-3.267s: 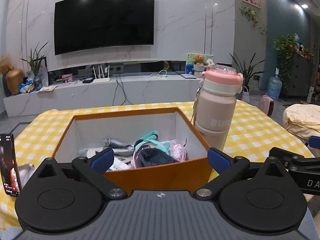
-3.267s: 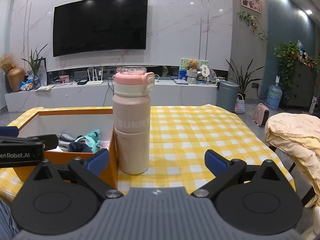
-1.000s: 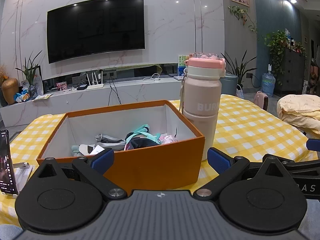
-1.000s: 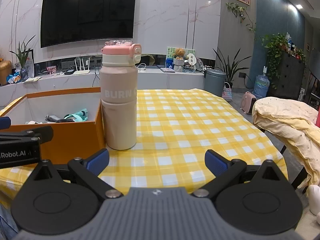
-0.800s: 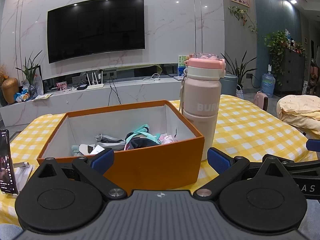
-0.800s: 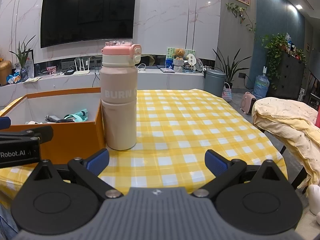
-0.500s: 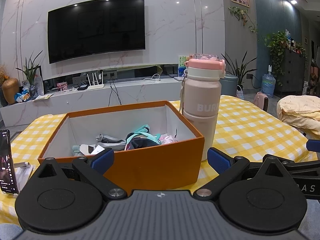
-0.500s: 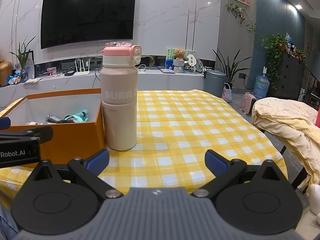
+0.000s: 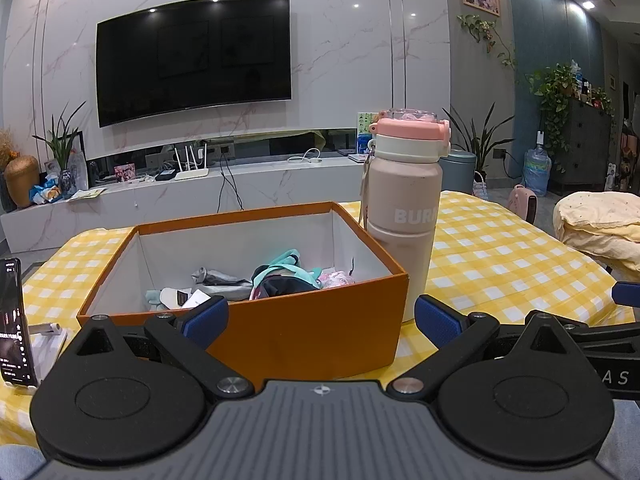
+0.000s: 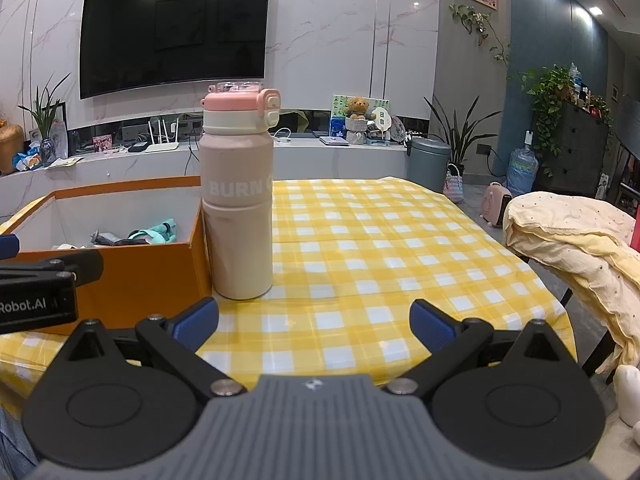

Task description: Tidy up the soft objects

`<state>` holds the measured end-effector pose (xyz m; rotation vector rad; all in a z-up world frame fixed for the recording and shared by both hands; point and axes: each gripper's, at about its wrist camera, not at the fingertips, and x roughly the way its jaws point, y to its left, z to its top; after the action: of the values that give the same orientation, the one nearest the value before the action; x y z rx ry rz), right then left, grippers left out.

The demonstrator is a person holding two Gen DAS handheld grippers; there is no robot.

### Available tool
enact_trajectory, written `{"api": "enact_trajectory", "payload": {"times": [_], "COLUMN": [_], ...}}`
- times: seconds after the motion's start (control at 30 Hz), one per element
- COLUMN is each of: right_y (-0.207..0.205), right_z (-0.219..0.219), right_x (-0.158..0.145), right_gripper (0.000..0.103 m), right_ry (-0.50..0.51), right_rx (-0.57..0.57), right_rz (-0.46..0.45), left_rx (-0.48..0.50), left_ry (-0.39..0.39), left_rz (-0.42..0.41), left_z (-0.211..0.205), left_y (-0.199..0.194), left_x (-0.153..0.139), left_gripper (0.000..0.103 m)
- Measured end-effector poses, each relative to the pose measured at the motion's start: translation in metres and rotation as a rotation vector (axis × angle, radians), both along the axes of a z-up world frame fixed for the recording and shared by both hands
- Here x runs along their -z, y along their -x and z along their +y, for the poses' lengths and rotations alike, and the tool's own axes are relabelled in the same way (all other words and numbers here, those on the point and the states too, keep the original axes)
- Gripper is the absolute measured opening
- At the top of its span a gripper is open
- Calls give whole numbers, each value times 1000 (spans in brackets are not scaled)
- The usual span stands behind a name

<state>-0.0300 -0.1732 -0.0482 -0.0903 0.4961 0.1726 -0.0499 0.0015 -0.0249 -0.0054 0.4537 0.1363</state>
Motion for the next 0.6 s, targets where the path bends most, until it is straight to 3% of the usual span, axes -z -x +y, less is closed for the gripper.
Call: {"api": "enact_trajectory", "payload": {"times": [0.6], "right_y": [1], "right_z": [0], "right_x": [0], "right_gripper": [100], "right_ry": [0], "right_rx": [0], "right_rz": [0], "left_rx": [-4], "left_ry": [3], "left_rz": [-4], "left_z": [-1], "left_y": [2], "left_x": [-1], "left_gripper": [103]}}
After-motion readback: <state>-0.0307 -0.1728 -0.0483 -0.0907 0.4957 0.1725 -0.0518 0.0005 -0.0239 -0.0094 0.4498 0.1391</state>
